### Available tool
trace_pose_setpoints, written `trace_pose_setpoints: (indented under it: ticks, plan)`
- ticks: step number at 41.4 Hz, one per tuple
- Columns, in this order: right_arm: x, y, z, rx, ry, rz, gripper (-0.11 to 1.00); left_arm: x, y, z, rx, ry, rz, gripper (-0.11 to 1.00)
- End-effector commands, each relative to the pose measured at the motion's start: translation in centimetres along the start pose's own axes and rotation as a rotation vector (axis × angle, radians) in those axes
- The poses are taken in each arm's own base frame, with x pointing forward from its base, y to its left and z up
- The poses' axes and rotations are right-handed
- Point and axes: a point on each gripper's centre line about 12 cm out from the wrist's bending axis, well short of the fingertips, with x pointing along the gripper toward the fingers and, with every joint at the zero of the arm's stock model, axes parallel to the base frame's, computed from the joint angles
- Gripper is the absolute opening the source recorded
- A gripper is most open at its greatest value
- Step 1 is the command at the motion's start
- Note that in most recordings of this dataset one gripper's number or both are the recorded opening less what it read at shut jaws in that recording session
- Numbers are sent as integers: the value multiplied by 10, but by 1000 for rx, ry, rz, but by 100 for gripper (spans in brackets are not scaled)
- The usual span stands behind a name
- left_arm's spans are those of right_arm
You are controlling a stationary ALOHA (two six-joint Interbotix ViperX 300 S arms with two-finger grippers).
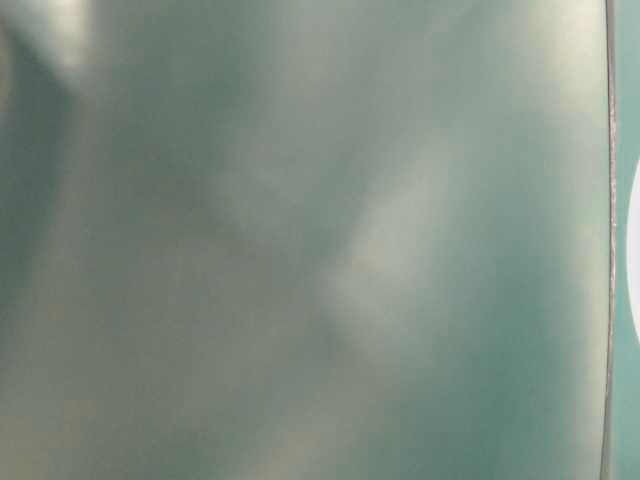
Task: Scoop the yellow hexagonal prism block from the bowl with a spoon using the right arm.
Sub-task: 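Close the right gripper on the pink spoon handle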
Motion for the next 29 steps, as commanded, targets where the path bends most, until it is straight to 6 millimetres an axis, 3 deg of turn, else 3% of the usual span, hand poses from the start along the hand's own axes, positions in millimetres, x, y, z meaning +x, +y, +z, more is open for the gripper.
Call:
trace_pose_setpoints:
  ticks: [1,29]
  plan:
    - [0,0,1,7,4,-7,58,2,0,4,5,-8,1,0]
    - [1,-2,0,21,14,-33,56,2,0,4,3,-8,1,0]
